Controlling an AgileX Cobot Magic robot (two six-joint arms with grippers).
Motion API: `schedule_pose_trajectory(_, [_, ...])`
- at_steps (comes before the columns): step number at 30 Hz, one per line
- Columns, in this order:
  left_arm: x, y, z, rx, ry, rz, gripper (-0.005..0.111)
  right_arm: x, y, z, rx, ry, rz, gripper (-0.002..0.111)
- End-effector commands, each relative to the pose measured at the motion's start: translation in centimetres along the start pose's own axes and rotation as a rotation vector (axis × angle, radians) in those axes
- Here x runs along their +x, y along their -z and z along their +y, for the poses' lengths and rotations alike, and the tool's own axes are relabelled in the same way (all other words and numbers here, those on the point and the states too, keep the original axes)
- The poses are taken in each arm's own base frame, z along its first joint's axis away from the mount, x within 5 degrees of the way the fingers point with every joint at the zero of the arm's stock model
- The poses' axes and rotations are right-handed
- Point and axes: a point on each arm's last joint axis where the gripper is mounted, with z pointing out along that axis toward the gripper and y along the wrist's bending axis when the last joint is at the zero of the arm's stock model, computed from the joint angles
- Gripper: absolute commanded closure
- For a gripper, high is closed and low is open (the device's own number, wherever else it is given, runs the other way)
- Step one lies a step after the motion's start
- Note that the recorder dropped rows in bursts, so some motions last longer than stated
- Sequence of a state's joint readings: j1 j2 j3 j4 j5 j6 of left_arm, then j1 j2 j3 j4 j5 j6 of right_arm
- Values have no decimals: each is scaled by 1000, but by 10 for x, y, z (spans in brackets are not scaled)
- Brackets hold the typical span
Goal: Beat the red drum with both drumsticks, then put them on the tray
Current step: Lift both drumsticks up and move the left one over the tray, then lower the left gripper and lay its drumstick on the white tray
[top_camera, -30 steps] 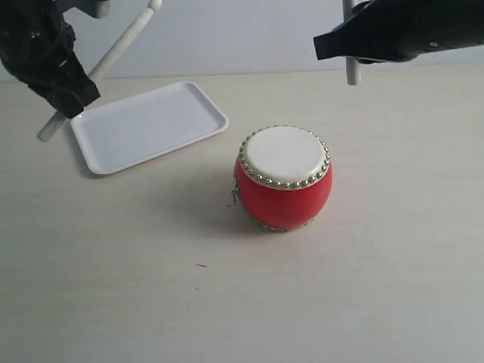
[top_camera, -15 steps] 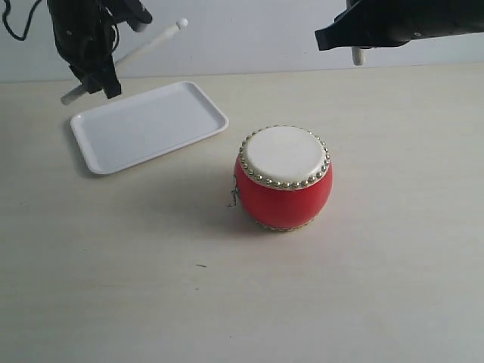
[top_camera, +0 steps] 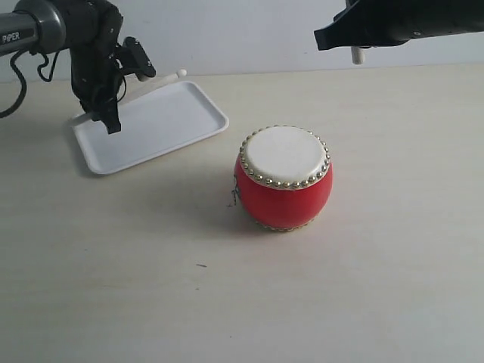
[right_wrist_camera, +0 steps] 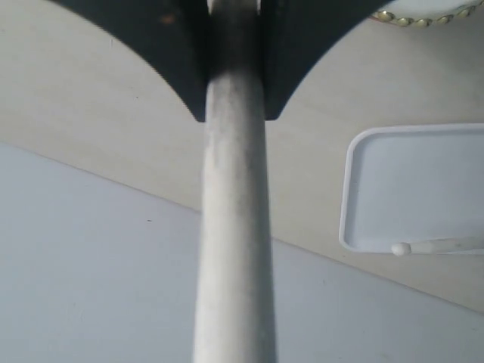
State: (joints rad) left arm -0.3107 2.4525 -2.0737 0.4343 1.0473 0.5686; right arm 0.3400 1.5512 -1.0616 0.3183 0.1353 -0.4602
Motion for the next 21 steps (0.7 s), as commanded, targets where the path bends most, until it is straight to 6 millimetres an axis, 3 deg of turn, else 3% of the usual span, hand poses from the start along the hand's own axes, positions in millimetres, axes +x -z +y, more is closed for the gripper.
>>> schedule_pose_trajectory(1, [-12,0,-2,-41,-6,-64,107,-3,0,-3,11,8,-15,108])
schedule_pose_trajectory(9, [-19,-12,-6,-63,-29,-88,107,-3,0,-3,11,8,-15,108])
schedule_pose_trajectory(21, [-19,-12,-5,-69,-36,-94,107,-3,0,-3,11,8,-15,108])
